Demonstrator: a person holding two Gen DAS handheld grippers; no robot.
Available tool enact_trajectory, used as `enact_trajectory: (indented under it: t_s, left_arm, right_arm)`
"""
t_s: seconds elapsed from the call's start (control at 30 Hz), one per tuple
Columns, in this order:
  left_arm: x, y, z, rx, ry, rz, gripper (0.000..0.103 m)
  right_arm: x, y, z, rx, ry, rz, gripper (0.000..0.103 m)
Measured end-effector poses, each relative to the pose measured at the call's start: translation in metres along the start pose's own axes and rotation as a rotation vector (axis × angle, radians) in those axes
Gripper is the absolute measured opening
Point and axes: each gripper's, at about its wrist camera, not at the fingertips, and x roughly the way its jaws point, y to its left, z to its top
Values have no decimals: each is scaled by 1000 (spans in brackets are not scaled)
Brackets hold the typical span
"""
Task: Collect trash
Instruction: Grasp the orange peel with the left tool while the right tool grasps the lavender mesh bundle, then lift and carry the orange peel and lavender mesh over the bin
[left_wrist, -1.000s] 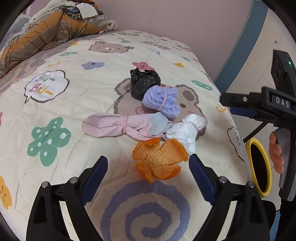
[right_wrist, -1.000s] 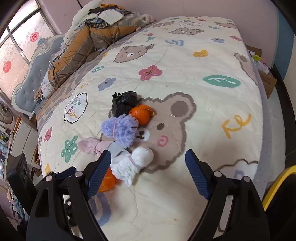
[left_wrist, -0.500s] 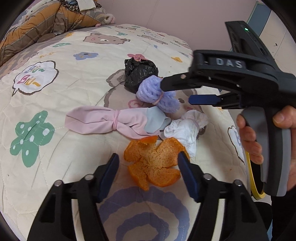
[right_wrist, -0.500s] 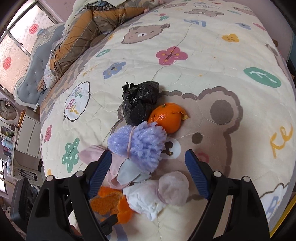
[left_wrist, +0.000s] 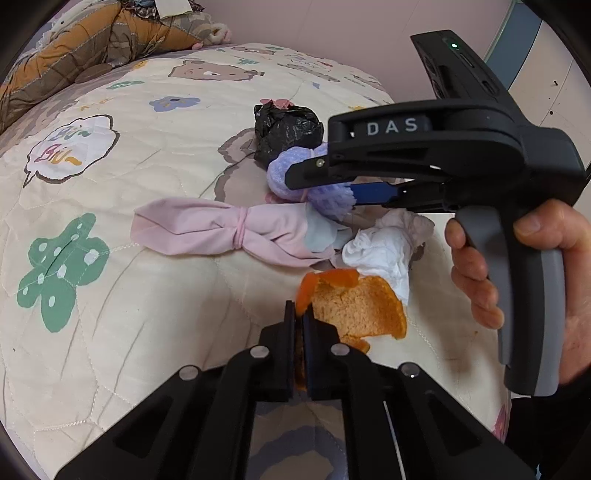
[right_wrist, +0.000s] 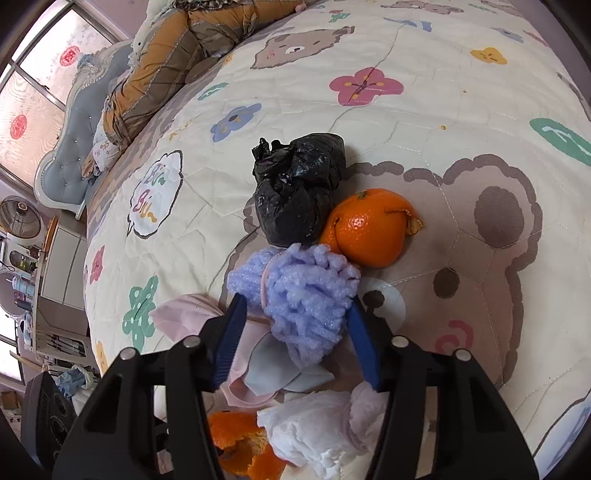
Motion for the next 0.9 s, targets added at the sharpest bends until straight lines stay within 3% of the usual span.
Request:
enact_trajectory:
  t_s: [0.2,0.9]
  left_arm:
    - [-4,1,-2,-4,1,-9,3]
    - [-31,-34,-17,53,-14,-27,3]
  right_arm:
    - [-10,-1,-9,-17,-32,-4,43]
    - [-89,-47,-59,55,-143,17,42]
